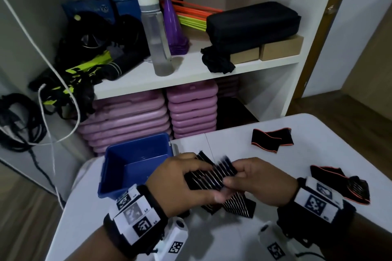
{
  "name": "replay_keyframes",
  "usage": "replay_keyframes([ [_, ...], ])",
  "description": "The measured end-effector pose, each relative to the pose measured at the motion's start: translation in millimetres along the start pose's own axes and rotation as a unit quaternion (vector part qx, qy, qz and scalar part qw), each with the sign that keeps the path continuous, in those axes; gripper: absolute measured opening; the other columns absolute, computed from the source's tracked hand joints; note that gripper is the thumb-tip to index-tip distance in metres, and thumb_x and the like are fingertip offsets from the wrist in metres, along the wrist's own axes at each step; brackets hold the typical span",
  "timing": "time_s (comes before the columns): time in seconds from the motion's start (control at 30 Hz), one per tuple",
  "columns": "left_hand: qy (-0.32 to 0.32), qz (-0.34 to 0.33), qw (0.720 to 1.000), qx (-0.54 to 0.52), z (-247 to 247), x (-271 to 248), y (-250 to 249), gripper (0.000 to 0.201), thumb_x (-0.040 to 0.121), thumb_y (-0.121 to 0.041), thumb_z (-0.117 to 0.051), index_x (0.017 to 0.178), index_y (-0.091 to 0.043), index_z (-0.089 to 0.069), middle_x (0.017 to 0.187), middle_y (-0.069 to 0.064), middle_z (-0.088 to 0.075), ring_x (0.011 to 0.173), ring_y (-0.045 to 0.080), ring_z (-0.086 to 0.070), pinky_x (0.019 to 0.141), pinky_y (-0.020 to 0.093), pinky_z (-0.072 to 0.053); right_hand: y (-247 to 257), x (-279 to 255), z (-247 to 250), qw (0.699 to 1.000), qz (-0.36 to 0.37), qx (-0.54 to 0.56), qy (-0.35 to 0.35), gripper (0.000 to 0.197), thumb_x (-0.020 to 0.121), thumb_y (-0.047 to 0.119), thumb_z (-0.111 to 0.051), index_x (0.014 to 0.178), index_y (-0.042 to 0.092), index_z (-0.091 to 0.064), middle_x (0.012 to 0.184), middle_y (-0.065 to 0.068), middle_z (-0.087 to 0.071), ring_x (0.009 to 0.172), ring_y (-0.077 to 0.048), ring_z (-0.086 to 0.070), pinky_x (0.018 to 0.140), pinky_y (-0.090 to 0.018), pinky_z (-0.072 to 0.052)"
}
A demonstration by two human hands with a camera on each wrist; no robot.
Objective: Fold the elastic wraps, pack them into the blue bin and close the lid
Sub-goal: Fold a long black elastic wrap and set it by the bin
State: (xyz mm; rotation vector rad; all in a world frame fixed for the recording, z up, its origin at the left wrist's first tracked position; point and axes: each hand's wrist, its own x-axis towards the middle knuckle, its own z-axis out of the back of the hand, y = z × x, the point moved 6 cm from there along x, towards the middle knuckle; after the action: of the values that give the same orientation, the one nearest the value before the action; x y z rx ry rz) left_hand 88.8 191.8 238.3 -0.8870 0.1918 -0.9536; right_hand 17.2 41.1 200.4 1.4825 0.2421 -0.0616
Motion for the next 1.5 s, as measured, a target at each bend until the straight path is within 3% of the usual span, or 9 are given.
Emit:
replay_keyframes([
  [0.2, -0.041, 0.034, 0.998, -0.03, -3.4, -8.6, 6.0, 0.02, 0.078, -0.045, -0.066, 0.086, -0.028, -0.074, 0.082, -0.008, -0.068, 0.08, 0.011, -0.066, 0.072, 0.034, -0.053, 2.0, 4.8, -18.0, 0.995, -0.014, -0.1, -0.005, 0.014, 0.095, 0.025, -0.061, 0.084, 0.018, -0.064, 0.068, -0.006, -0.072, 0.064, -0.018, -0.063, 0.067, -0.027, -0.05],
  [0.4, -0.039, 0.048, 0.997, -0.037, -7.7, -12.0, 6.6, 0.018, 0.087, -0.012, -0.065, 0.095, -0.027, -0.066, 0.079, -0.01, -0.068, 0.074, 0.004, -0.064, 0.067, 0.013, -0.046, -8.8, 13.0, -24.5, 0.995, -0.02, -0.077, -0.06, 0.011, 0.099, 0.024, -0.053, 0.102, 0.015, -0.059, 0.078, -0.004, -0.075, 0.067, -0.015, -0.063, 0.068, -0.032, -0.045],
  [0.6, -0.029, 0.042, 0.999, 0.01, -18.4, -13.5, 2.9, 0.056, 0.092, -0.014, -0.055, 0.137, -0.041, -0.036, 0.077, -0.012, -0.062, 0.069, 0.001, -0.059, 0.061, 0.009, -0.042, -10.5, 13.6, -25.6, 0.991, -0.015, -0.034, -0.126, 0.01, 0.098, 0.023, -0.055, 0.105, 0.016, -0.052, 0.077, -0.005, -0.074, 0.07, -0.013, -0.066, 0.069, -0.031, -0.046],
  [0.73, -0.031, 0.04, 0.998, 0.042, -22.2, -11.7, 10.2, 0.052, 0.095, -0.014, -0.047, 0.137, -0.041, -0.033, 0.092, -0.012, -0.061, 0.079, 0.001, -0.058, 0.067, 0.013, -0.041, -10.3, 10.0, -23.5, 0.984, 0.0, -0.033, -0.174, 0.032, 0.089, 0.025, -0.068, 0.112, 0.028, -0.046, 0.084, -0.003, -0.074, 0.072, -0.012, -0.065, 0.076, -0.033, -0.053],
  [0.83, -0.086, 0.065, 0.994, 0.024, -17.2, -7.5, 15.9, 0.042, 0.094, -0.011, -0.046, 0.127, -0.037, -0.042, 0.103, -0.009, -0.06, 0.089, 0.001, -0.057, 0.076, 0.017, -0.044, -5.3, 3.2, -23.9, 0.956, 0.071, -0.2, -0.204, 0.044, 0.078, 0.035, -0.075, 0.11, 0.037, -0.044, 0.102, 0.014, -0.06, 0.086, 0.0, -0.057, 0.072, -0.016, -0.045],
  [0.97, -0.126, 0.112, 0.985, -0.037, -18.4, -2.0, 13.0, 0.034, 0.094, -0.019, -0.052, 0.124, -0.034, -0.047, 0.106, -0.011, -0.063, 0.094, 0.0, -0.06, 0.086, 0.023, -0.05, 0.2, 4.0, -39.4, 0.914, 0.141, -0.347, -0.155, 0.067, 0.068, 0.054, -0.069, 0.126, 0.032, -0.042, 0.119, 0.018, -0.045, 0.109, 0.003, -0.045, 0.092, -0.014, -0.039],
  [1.13, -0.102, 0.093, 0.988, -0.065, -28.5, -5.8, -1.4, 0.059, 0.088, -0.042, -0.061, 0.142, -0.04, -0.037, 0.119, -0.016, -0.06, 0.106, -0.004, -0.058, 0.092, 0.016, -0.046, 5.4, 1.4, -24.3, 0.917, 0.142, -0.304, -0.217, 0.044, 0.085, 0.03, -0.063, 0.125, 0.023, -0.045, 0.113, 0.012, -0.054, 0.093, 0.007, -0.052, 0.078, -0.003, -0.037],
  [1.3, -0.142, 0.075, 0.986, -0.051, -24.8, -7.7, 1.5, 0.069, 0.084, -0.037, -0.071, 0.143, -0.04, -0.034, 0.101, -0.014, -0.058, 0.086, 0.003, -0.06, 0.073, 0.017, -0.049, 1.5, -8.6, 0.9, 0.943, 0.105, -0.186, -0.257, 0.019, 0.093, 0.017, -0.059, 0.106, 0.031, -0.055, 0.09, 0.014, -0.067, 0.084, 0.0, -0.063, 0.075, -0.02, -0.049],
  [1.5, -0.158, 0.051, 0.985, -0.044, -42.1, 6.9, 1.1, 0.021, 0.089, -0.031, -0.059, 0.11, -0.03, -0.06, 0.1, -0.014, -0.06, 0.094, 0.003, -0.059, 0.079, 0.02, -0.047, -4.2, -11.7, 12.5, 0.979, 0.059, 0.01, -0.193, 0.017, 0.093, 0.002, -0.056, 0.097, 0.018, -0.061, 0.077, 0.001, -0.068, 0.076, -0.017, -0.067, 0.071, -0.031, -0.055],
])
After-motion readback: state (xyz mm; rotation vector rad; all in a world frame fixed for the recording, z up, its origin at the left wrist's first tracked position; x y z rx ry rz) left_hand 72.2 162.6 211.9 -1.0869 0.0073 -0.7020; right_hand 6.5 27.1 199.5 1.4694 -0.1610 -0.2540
